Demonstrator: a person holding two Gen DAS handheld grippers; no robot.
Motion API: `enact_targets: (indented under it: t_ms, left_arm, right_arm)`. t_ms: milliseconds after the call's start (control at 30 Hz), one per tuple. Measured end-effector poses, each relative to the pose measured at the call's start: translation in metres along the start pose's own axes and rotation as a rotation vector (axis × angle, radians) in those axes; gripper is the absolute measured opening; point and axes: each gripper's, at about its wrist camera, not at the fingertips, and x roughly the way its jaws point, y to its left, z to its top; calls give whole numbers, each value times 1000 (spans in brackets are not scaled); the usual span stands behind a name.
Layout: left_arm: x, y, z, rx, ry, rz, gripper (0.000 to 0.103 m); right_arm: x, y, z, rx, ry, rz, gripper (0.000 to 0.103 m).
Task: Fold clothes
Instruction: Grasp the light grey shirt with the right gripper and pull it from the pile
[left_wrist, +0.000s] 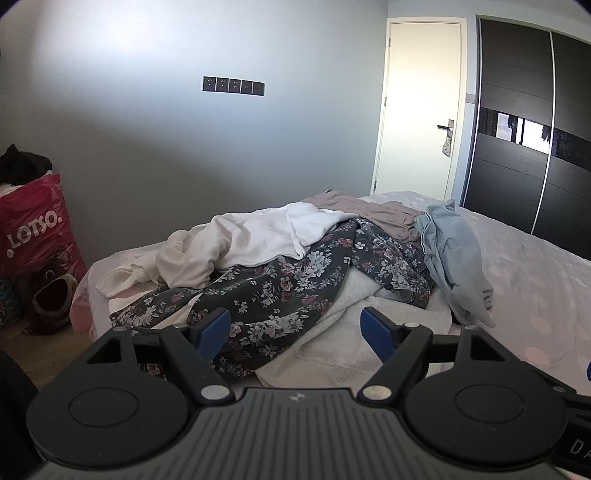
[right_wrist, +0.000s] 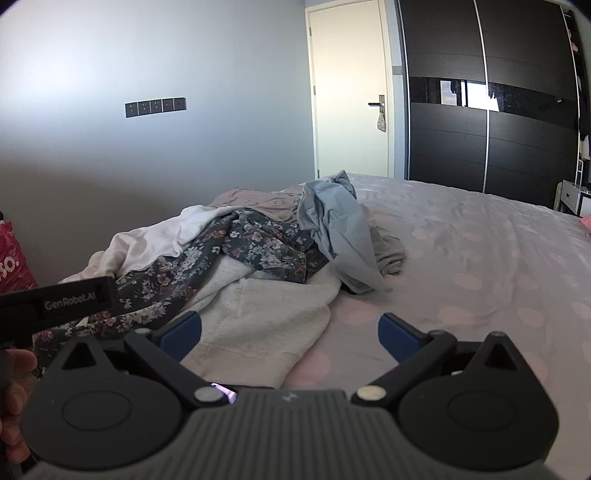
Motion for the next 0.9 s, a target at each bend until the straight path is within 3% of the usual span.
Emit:
enact_targets:
  t_ms: [167, 233, 433, 567, 633, 900]
  left_arm:
    - [15, -10, 6, 12, 85, -24, 77]
    - [23, -16, 10, 11, 108, -38, 77]
    - [53, -40, 25, 80, 93, -74, 77]
    - [75, -45, 19, 64, 93, -110, 77]
    - [87, -49, 13, 69, 108, -105, 77]
    - [140, -58, -9, 120, 278, -76, 75]
  right_arm:
    - [16, -13, 5, -9, 29, -41, 101]
    - [28, -19, 9, -32, 35, -45, 95]
    - [90, -46, 22, -93, 70, -50, 94]
    - [146, -61, 23, -146, 85, -59, 94]
    - [177, -66, 22, -179, 95, -66, 82]
    - [293, -87, 29, -213, 146, -117, 66]
